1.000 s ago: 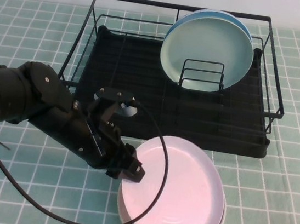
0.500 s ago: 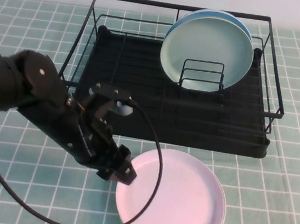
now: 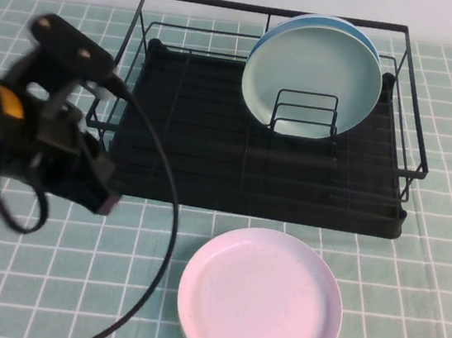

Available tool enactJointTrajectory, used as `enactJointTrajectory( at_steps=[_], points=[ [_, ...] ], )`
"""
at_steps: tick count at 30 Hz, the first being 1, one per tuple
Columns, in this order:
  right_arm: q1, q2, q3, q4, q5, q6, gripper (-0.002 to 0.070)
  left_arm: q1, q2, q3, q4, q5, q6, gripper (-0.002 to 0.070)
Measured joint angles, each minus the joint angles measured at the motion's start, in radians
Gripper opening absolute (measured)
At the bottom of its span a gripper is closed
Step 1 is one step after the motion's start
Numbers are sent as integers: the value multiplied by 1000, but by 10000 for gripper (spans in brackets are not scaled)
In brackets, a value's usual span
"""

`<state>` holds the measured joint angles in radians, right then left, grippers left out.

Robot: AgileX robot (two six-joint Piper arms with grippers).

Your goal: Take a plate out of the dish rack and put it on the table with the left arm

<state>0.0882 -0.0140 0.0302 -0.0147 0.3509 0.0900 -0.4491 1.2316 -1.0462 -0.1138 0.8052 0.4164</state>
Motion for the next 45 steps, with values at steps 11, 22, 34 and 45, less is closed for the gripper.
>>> enactJointTrajectory(
  at_steps=[11,22,34,45],
  points=[
    [0,0,0,0,0,0,-18,0,-440,409,-11,-377,-226,1],
    [0,0,0,0,0,0,-18,2,-559,582,17,-319,-352,0],
    [0,0,0,0,0,0,-18,22,-786,732,243,-390,-594,-1],
    [0,0,0,0,0,0,-18,252,-1187,1040,260,-545,-649,-1]
  ],
)
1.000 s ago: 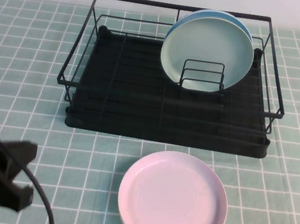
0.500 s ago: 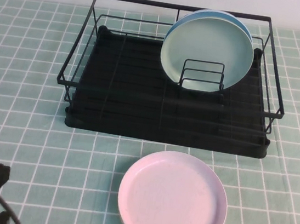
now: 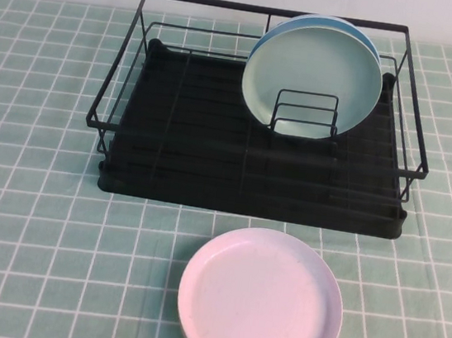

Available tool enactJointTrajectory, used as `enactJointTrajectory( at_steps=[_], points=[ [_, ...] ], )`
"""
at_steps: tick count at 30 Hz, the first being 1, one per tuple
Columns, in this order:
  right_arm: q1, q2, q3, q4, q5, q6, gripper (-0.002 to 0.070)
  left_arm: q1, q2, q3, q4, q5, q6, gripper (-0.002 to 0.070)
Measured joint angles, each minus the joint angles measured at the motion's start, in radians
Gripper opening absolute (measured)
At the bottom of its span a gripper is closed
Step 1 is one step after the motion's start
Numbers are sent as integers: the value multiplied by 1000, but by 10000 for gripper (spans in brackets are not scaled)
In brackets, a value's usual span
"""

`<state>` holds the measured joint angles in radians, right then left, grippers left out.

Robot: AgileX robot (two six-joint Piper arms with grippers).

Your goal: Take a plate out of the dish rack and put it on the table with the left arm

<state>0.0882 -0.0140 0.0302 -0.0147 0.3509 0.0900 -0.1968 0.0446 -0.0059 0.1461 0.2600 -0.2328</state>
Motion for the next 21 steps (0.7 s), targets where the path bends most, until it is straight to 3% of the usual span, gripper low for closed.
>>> enactJointTrajectory(
  at_steps=[6,13,21],
  points=[
    [0,0,0,0,0,0,-18,70,-53,30,-42,-2,22,-1],
    [0,0,0,0,0,0,-18,75,-53,30,-146,78,163,-1],
    [0,0,0,0,0,0,-18,75,-53,30,-168,84,194,-1]
  ],
)
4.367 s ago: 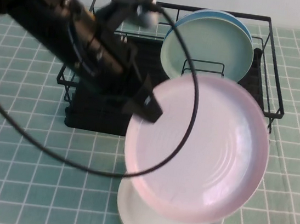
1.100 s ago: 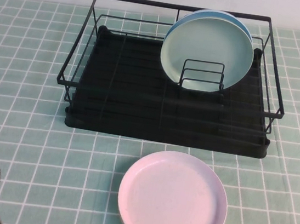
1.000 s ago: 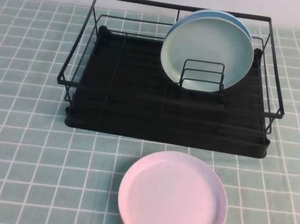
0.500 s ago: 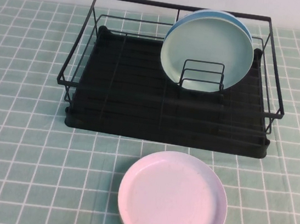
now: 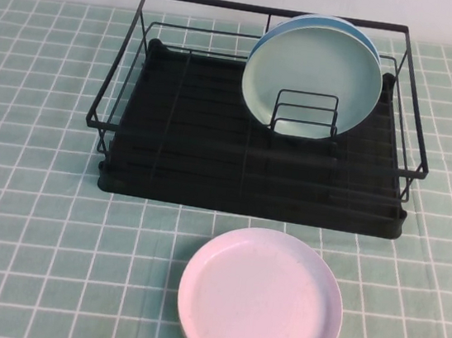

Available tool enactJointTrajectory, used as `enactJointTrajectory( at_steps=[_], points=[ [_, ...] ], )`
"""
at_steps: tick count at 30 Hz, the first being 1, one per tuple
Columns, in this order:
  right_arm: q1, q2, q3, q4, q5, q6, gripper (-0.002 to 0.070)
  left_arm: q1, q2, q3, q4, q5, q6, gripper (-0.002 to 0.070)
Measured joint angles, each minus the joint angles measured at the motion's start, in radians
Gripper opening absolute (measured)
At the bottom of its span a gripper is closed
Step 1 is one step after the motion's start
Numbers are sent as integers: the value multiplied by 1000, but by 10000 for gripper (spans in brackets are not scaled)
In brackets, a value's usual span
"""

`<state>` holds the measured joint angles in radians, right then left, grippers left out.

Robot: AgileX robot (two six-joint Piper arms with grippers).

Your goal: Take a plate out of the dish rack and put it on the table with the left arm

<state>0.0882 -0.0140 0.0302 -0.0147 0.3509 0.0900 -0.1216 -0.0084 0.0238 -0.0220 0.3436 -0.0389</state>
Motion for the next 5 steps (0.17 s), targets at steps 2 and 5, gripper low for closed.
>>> enactJointTrajectory(
  at_steps=[2,5],
  points=[
    [0,0,0,0,0,0,-18,0,0,0,-2,0,0,-1],
    [0,0,0,0,0,0,-18,0,0,0,-3,0,0,-1]
  ],
)
